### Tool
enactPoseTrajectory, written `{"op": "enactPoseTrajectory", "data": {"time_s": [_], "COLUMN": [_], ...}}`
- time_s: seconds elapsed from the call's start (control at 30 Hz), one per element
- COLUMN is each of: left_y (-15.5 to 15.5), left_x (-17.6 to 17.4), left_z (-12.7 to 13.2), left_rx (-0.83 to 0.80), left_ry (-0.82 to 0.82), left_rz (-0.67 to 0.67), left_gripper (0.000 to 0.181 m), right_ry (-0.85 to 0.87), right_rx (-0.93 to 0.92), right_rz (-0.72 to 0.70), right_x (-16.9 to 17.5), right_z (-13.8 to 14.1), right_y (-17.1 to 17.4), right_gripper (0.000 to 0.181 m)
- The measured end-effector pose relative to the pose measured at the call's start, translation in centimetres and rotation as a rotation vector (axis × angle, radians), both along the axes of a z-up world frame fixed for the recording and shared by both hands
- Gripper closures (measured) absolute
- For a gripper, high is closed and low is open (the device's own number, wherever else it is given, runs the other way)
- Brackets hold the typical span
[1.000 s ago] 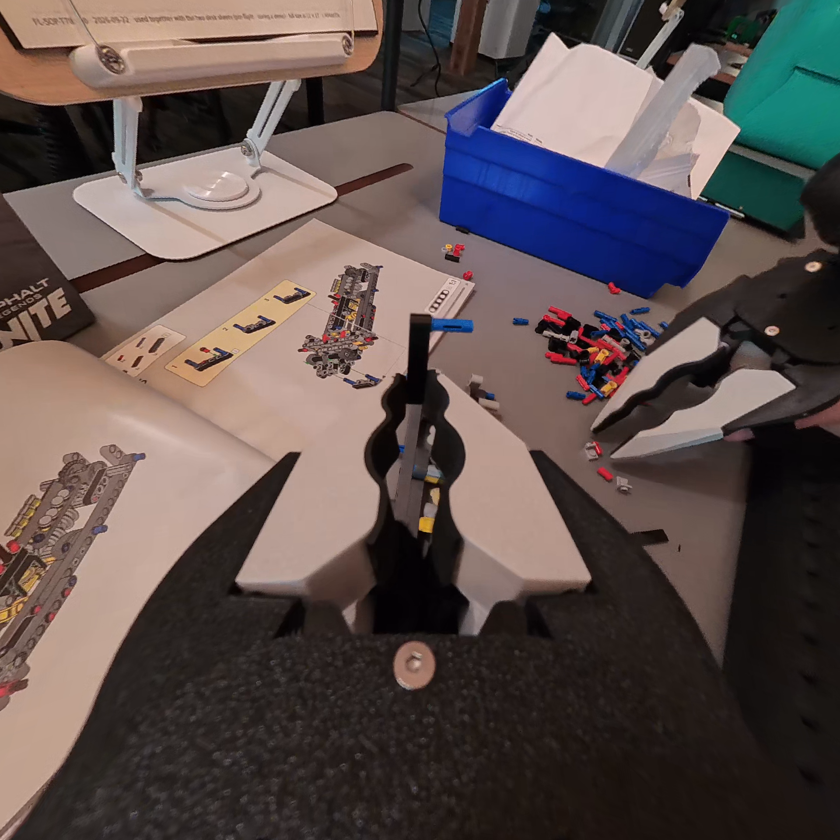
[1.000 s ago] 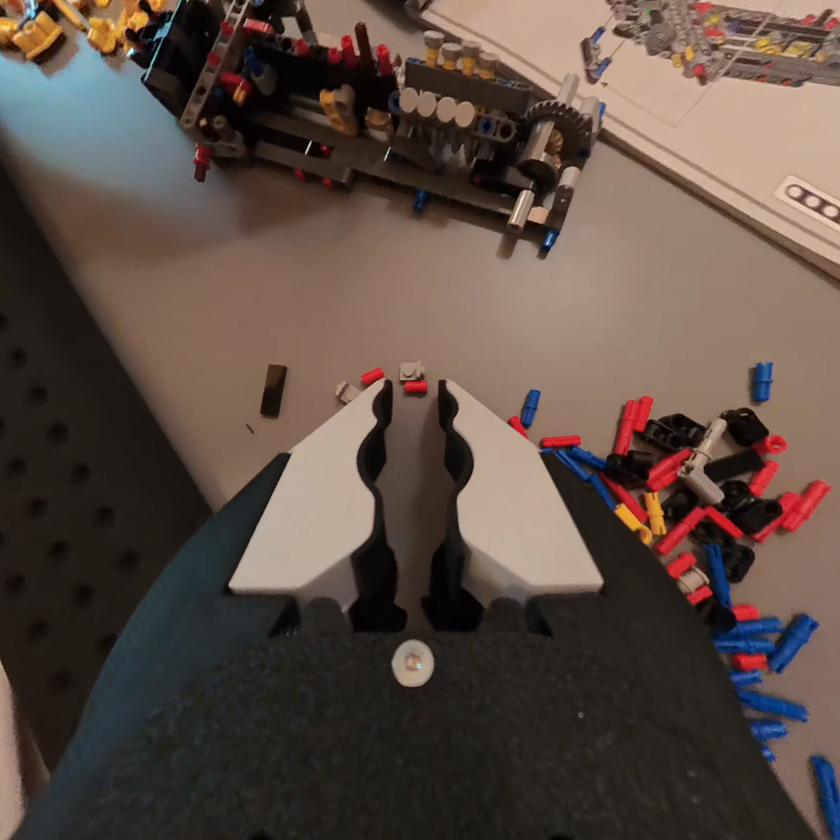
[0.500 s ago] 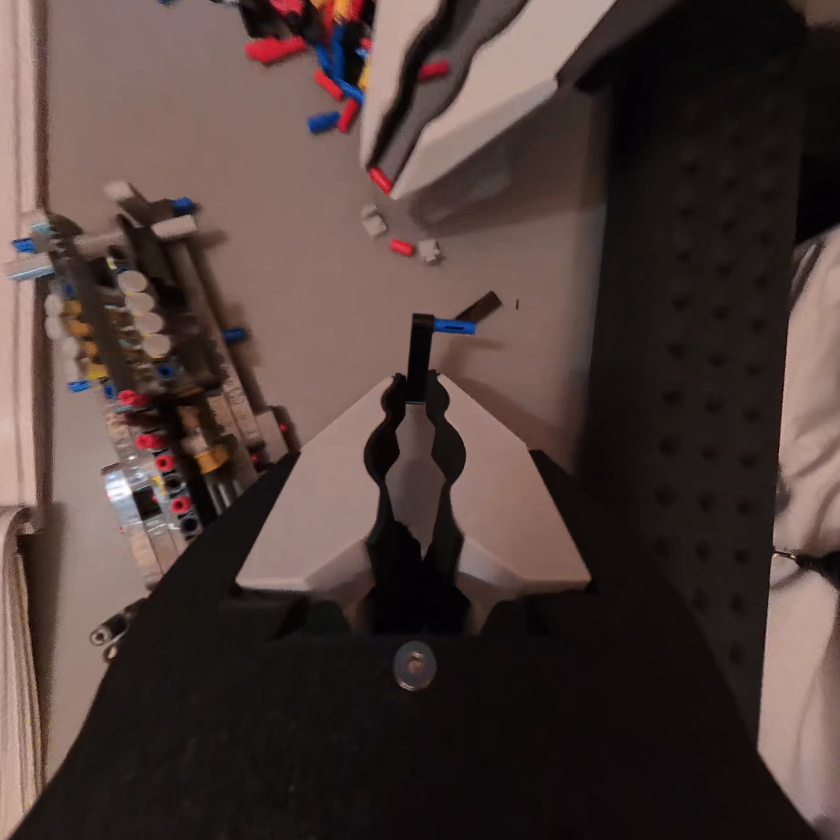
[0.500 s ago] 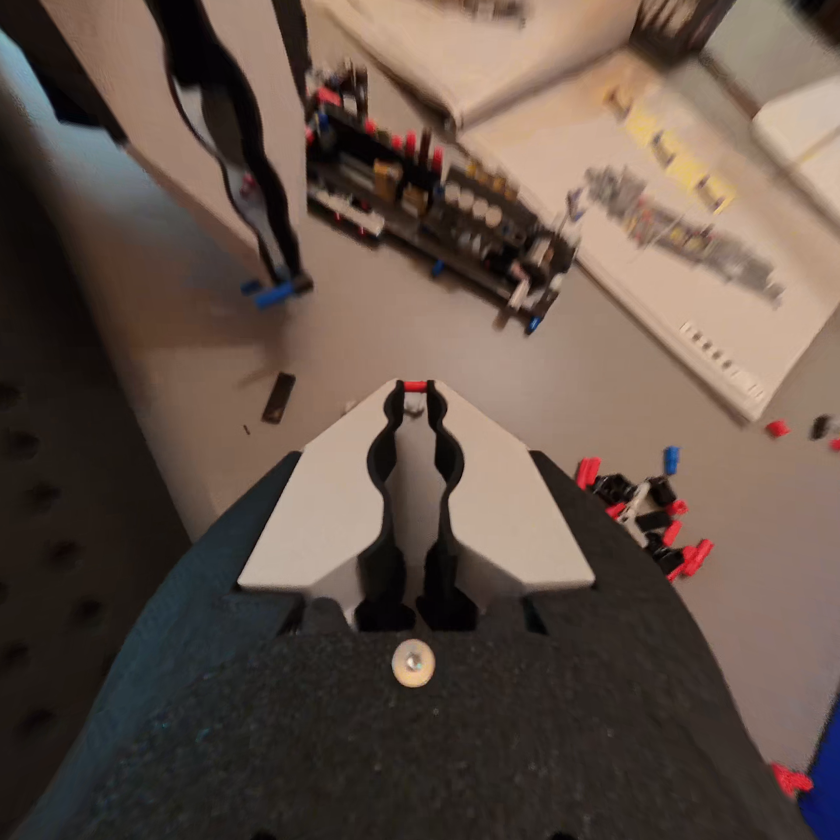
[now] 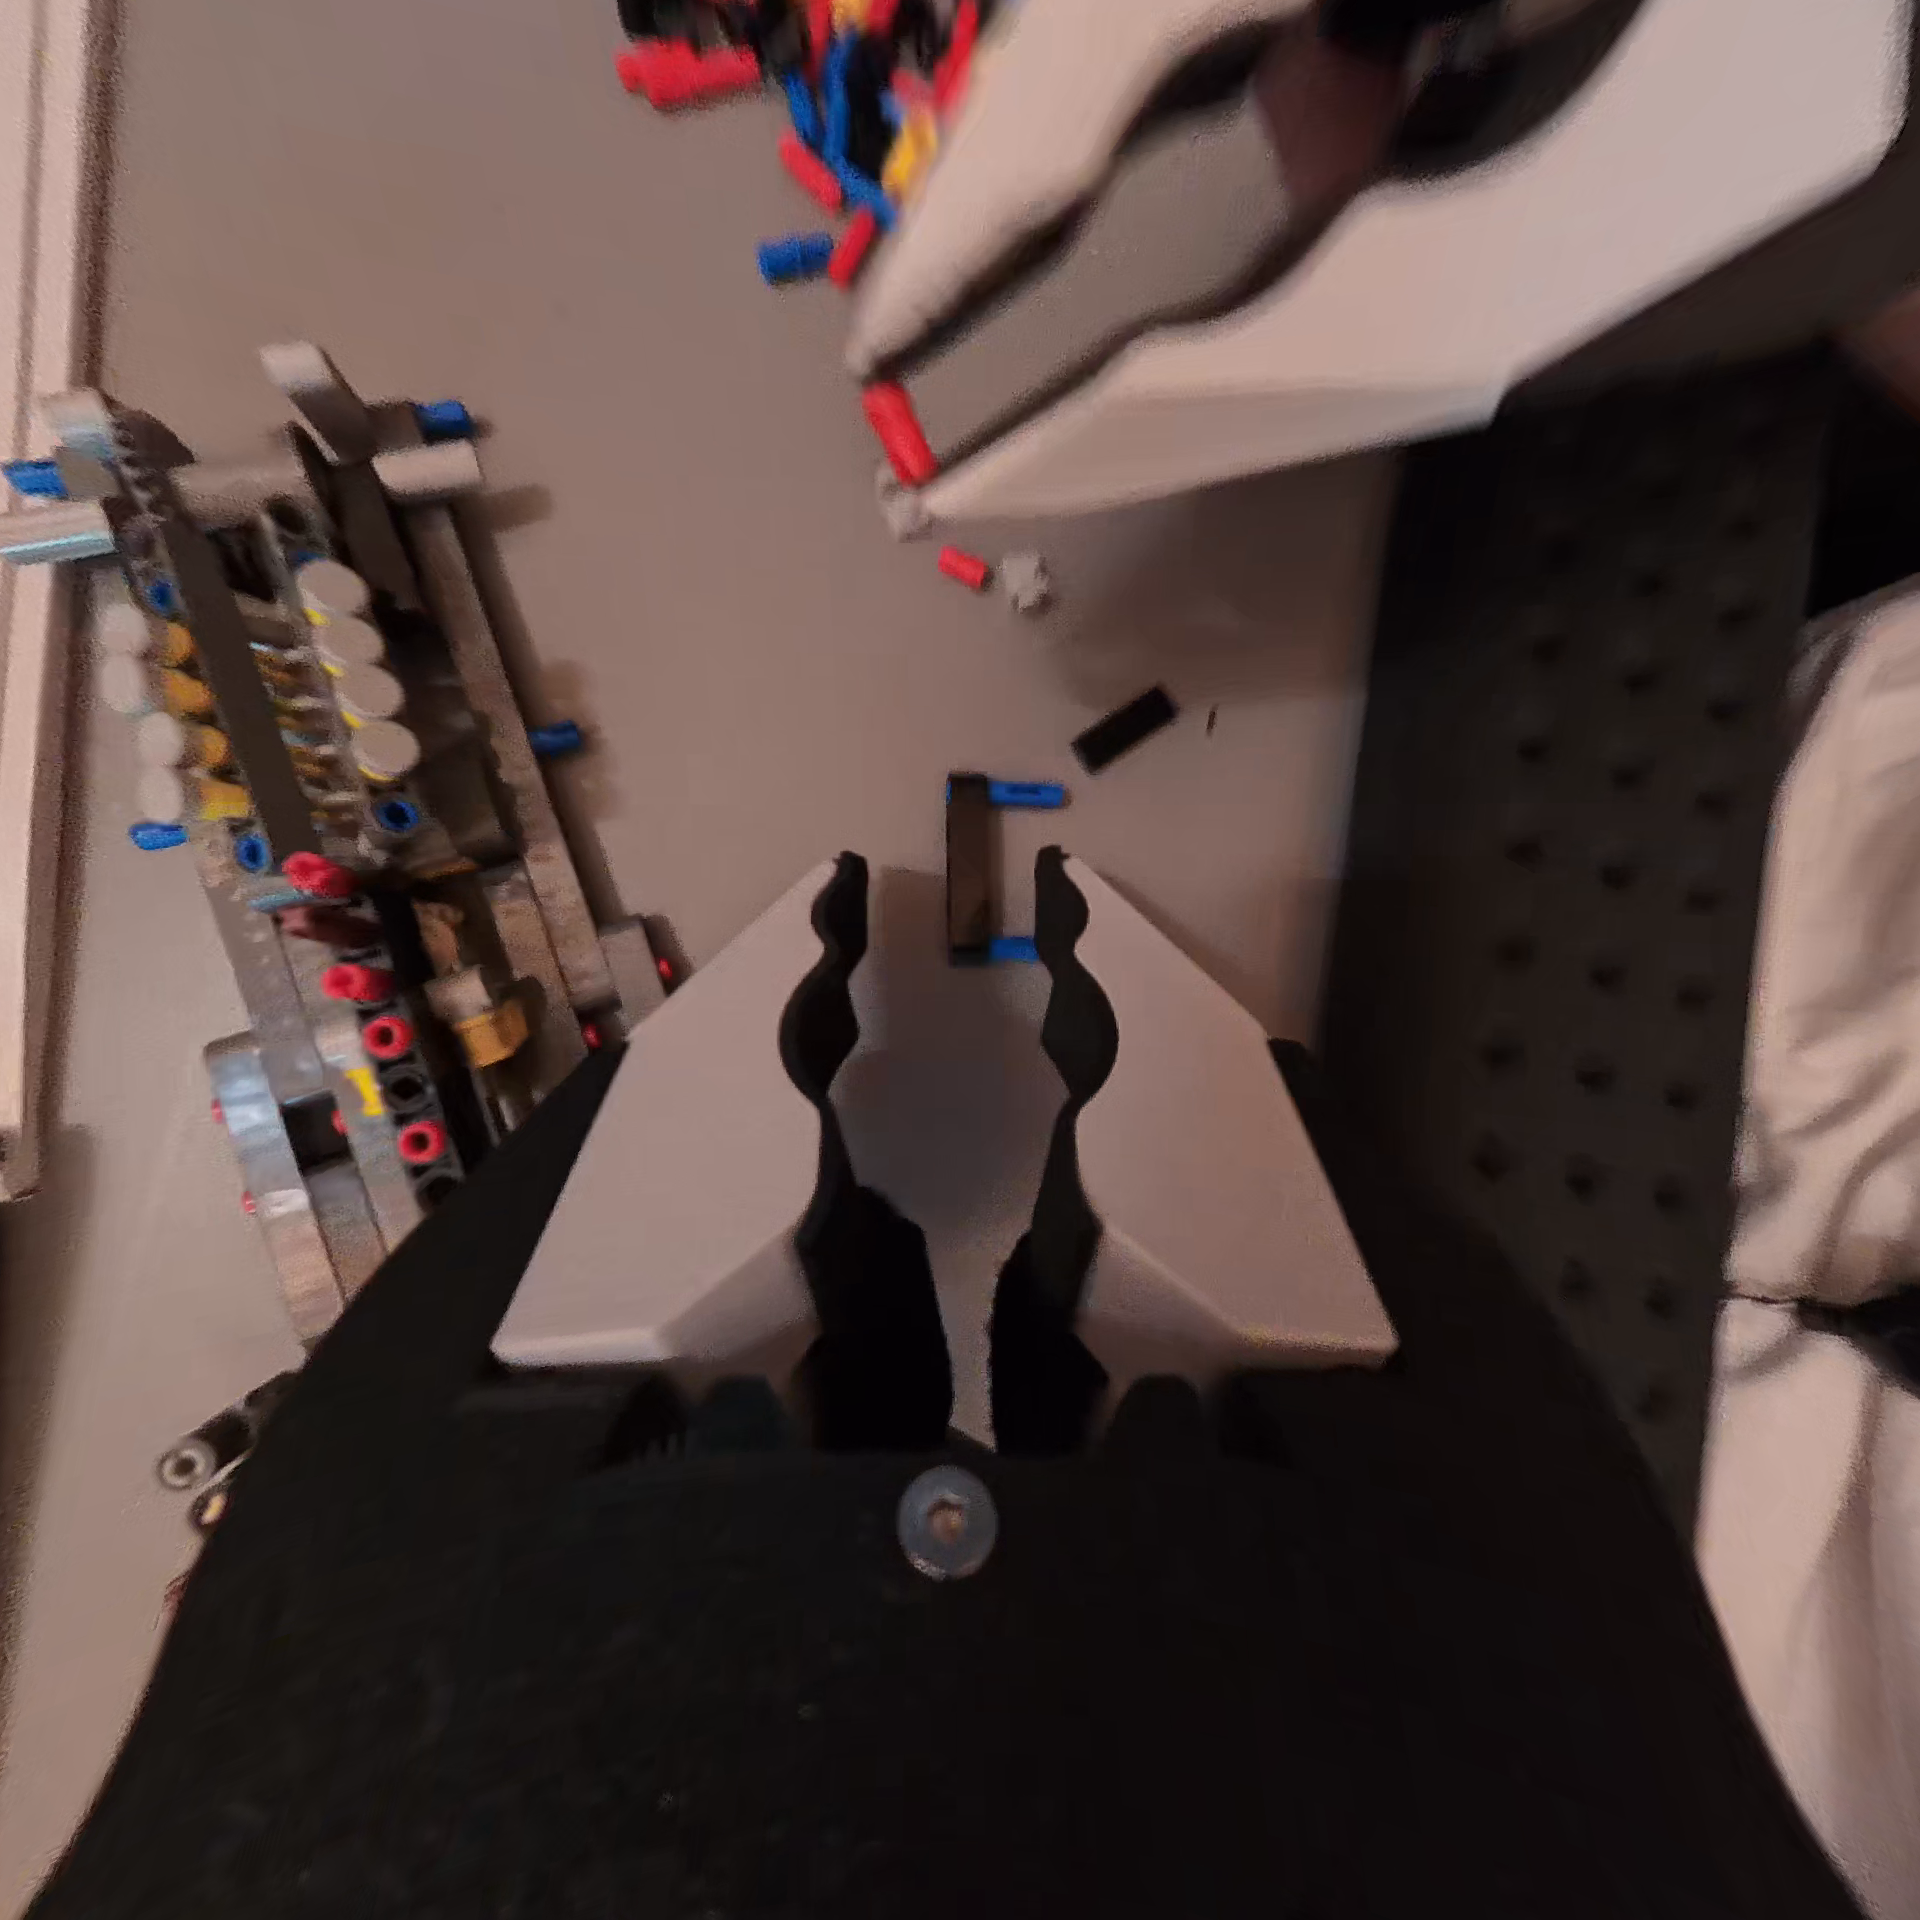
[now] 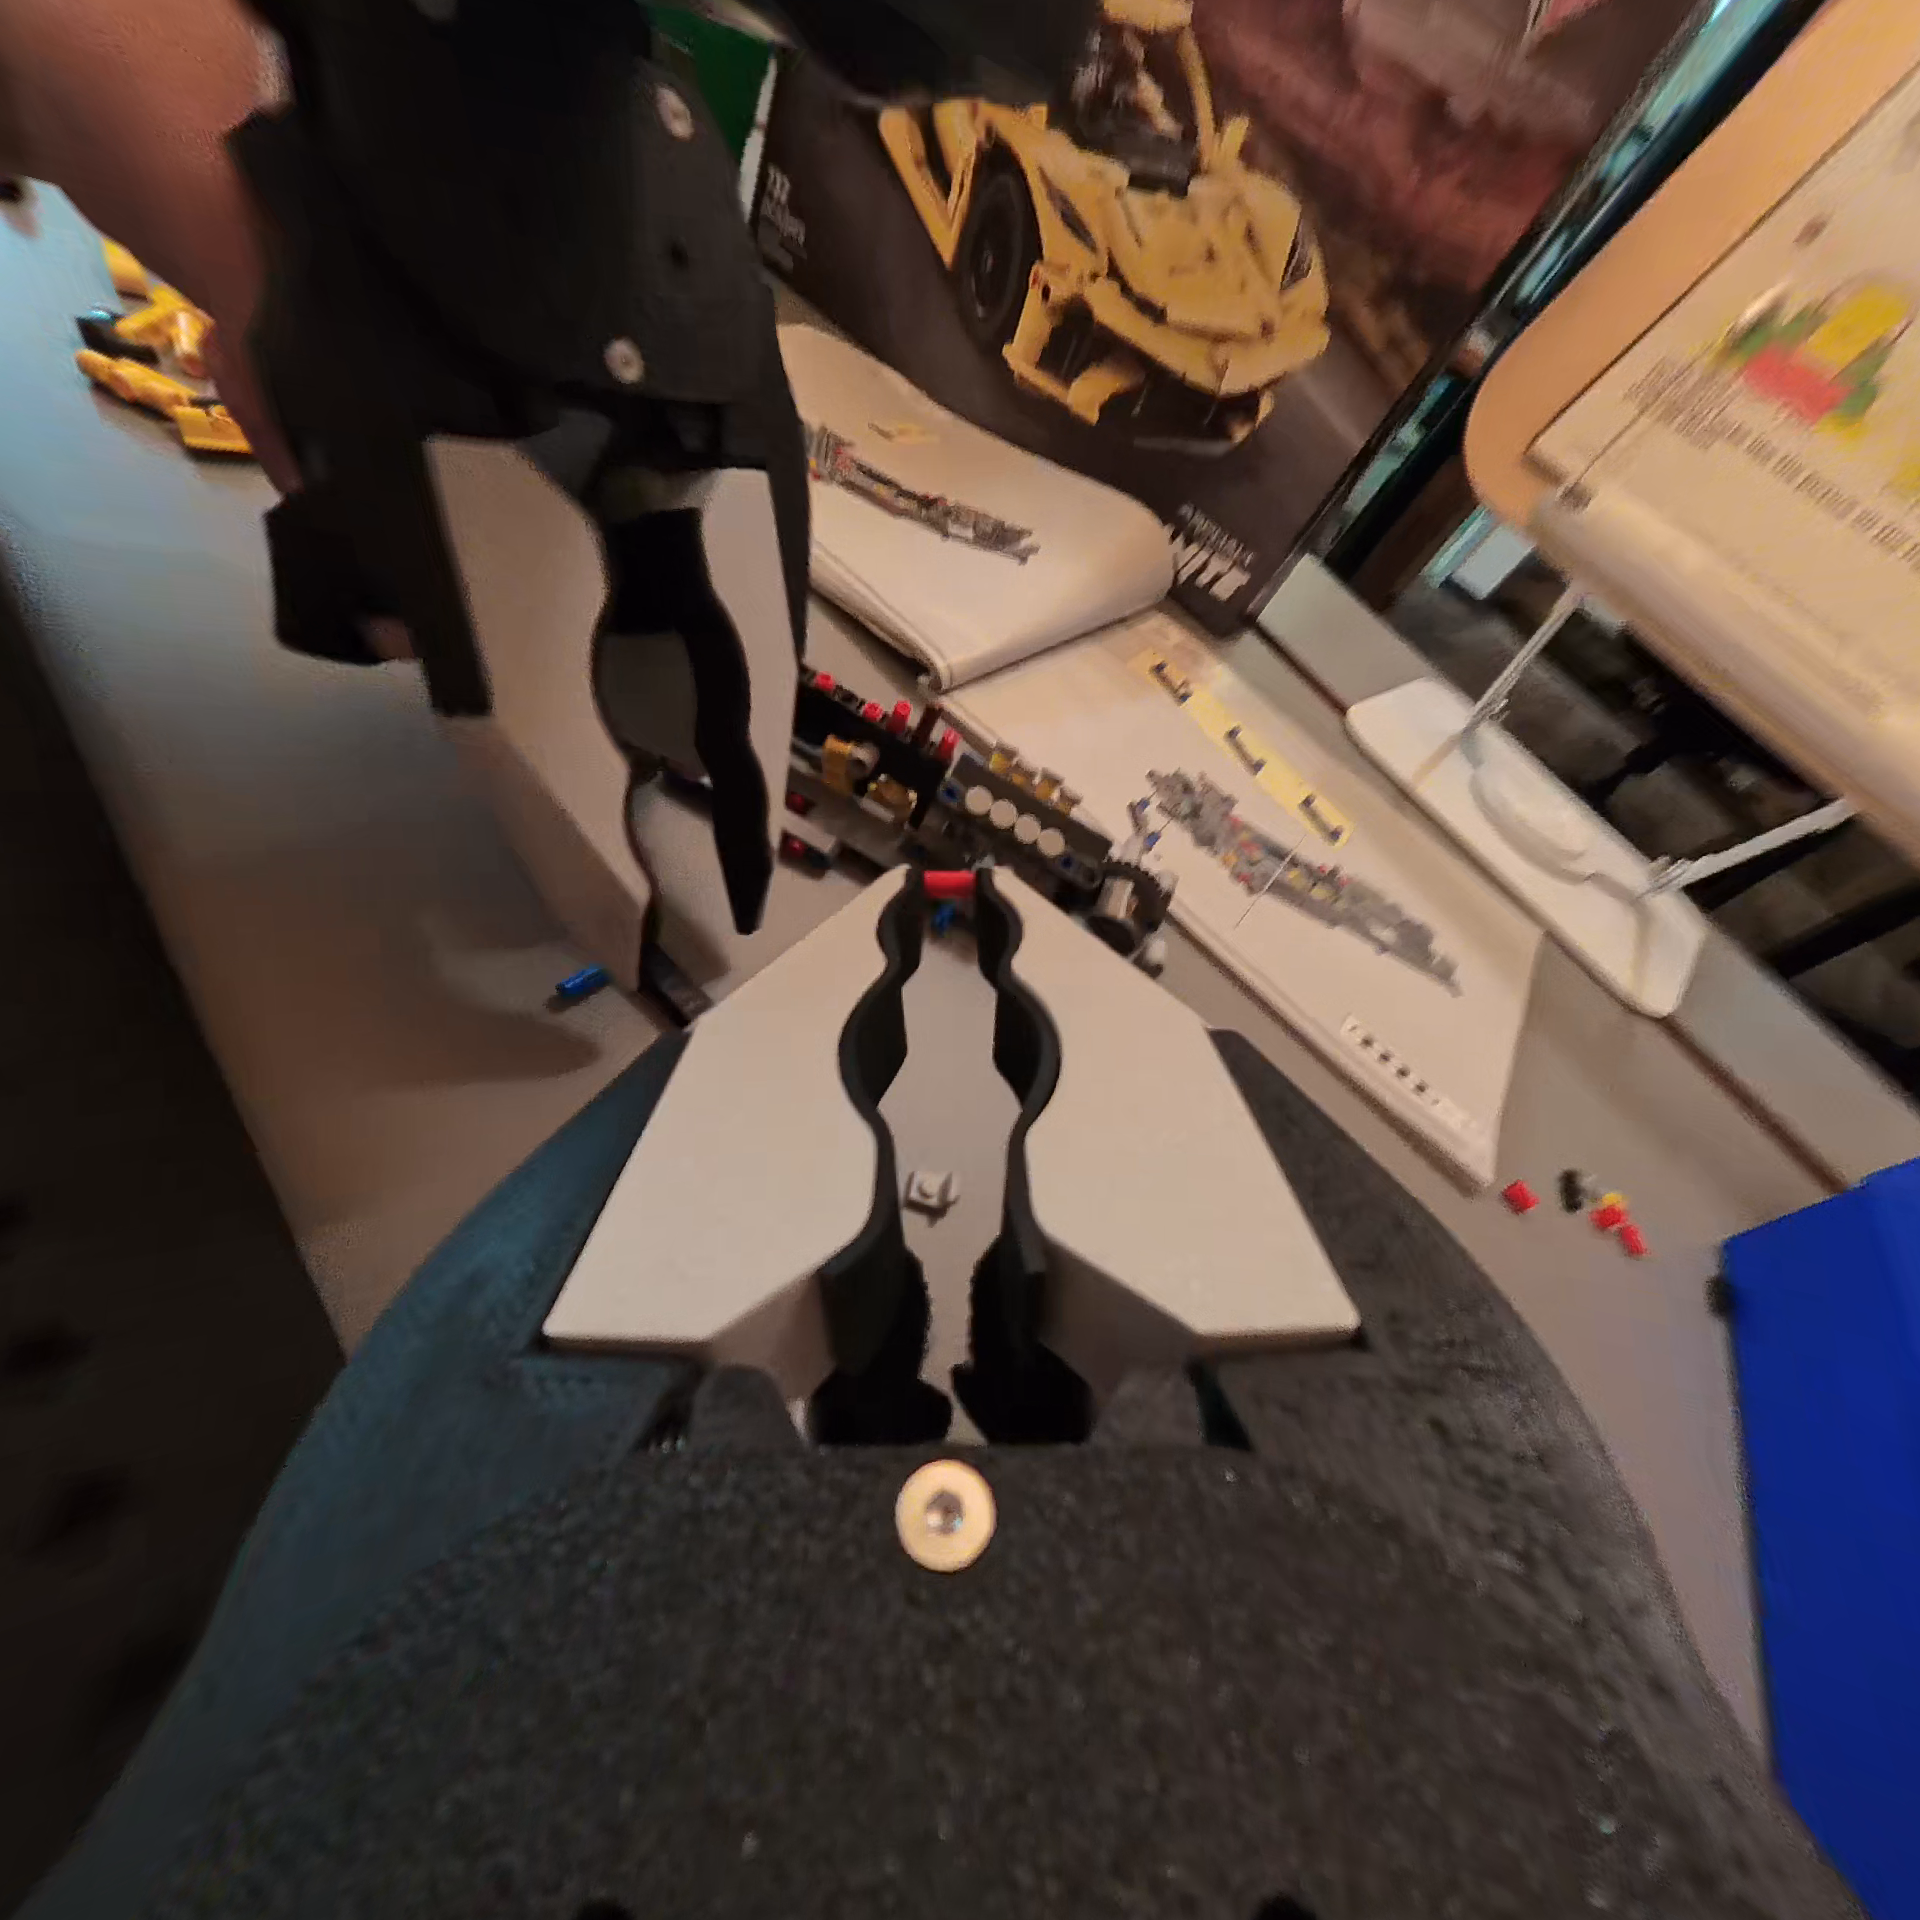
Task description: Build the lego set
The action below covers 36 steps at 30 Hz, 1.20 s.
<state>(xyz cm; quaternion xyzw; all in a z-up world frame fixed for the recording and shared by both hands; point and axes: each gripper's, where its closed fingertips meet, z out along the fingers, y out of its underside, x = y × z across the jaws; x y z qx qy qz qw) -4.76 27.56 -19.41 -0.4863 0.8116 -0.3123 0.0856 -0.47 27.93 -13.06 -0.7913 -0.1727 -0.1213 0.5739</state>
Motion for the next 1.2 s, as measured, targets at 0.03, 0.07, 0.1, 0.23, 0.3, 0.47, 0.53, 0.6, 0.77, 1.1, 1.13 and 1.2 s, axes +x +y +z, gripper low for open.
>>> {"op": "enactPoseTrajectory", "data": {"time_s": [0.03, 0.07, 0.1, 0.23, 0.3, 0.47, 0.53, 0.6, 0.77, 1.1, 1.13, 1.2], "left_y": [-0.1, -0.2, -0.3, 0.1, -0.1, -1.2, -1.4, -1.5, -1.6, -1.1, -1.1, -1.1], "left_x": [0.4, 0.9, 1.4, 2.2, 2.1, 1.6, 1.5, 1.3, 1.0, 1.5, 1.5, 1.5], "left_z": [1.0, 2.2, 3.7, 8.0, 8.2, 8.6, 8.8, 8.8, 8.7, 8.2, 8.2, 8.1], "left_rx": [-0.083, -0.186, -0.309, -0.690, -0.734, -0.802, -0.810, -0.796, -0.798, -0.641, -0.627, -0.613], "left_ry": [-0.014, -0.030, -0.047, -0.074, -0.068, -0.049, -0.053, -0.057, -0.049, -0.155, -0.162, -0.165], "left_rz": [0.025, 0.060, 0.090, 0.145, 0.124, 0.069, 0.051, 0.042, 0.015, 0.006, 0.004, 0.005], "left_gripper": [0.151, 0.152, 0.154, 0.159, 0.166, 0.174, 0.177, 0.177, 0.178, 0.179, 0.179, 0.179], "right_ry": [-0.041, -0.080, -0.118, -0.264, -0.278, -0.269, -0.269, -0.261, -0.253, -0.192, -0.190, -0.201], "right_rx": [0.023, 0.042, 0.066, 0.177, 0.183, 0.192, 0.199, 0.197, 0.201, 0.175, 0.175, 0.170], "right_rz": [0.004, 0.004, 0.000, -0.015, 0.002, 0.028, 0.033, 0.042, 0.065, 0.050, 0.054, 0.050], "right_x": [-0.2, -0.5, -0.7, -1.4, -1.9, -2.5, -2.6, -2.7, -3.0, -2.5, -2.6, -2.5], "right_z": [0.4, 0.7, 1.1, 2.5, 2.6, 2.7, 2.8, 2.8, 2.8, 2.3, 2.3, 2.2], "right_y": [0.0, 0.0, 0.0, -0.4, -0.4, -0.4, -0.4, -0.4, -0.5, -0.4, -0.4, -0.4], "right_gripper": [0.173, 0.173, 0.173, 0.173, 0.173, 0.173, 0.173, 0.173, 0.173, 0.173, 0.173, 0.173]}}
